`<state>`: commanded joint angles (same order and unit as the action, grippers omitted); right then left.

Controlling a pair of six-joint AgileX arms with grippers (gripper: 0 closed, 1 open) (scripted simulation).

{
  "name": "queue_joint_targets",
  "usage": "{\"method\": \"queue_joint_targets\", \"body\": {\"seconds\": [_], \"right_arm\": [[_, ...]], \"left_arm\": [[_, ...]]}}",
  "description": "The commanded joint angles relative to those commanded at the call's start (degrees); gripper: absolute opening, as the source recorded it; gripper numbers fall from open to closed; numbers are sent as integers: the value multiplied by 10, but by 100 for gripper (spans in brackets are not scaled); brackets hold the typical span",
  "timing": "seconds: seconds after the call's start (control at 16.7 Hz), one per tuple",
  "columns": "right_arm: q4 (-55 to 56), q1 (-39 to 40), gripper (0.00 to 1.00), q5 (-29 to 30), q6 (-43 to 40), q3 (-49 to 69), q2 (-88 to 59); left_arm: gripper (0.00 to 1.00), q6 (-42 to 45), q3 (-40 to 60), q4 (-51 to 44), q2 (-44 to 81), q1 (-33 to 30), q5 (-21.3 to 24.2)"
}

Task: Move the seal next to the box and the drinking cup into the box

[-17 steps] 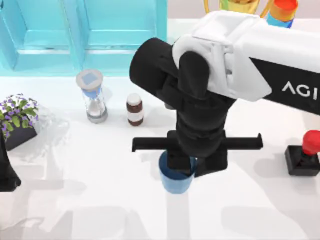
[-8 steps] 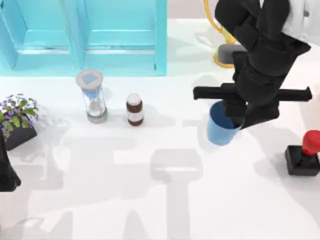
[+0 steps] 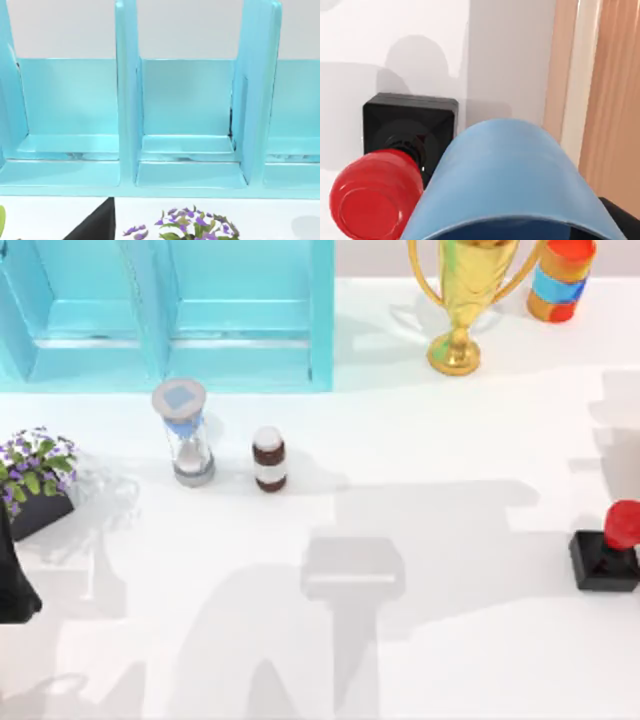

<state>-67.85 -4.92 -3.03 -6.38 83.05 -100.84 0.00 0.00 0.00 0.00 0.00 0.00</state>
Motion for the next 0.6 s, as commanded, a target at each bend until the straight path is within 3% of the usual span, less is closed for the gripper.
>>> {"method": "queue_joint_targets", "body": {"seconds": [0.36,0.6], "right_arm": [[-4,-242,0,20,-241,-80,50],[-7,-332,0,26,-321,-119,80]], "left_arm": [[100,0,0,0,0,0,0],[100,0,0,0,0,0,0]]}}
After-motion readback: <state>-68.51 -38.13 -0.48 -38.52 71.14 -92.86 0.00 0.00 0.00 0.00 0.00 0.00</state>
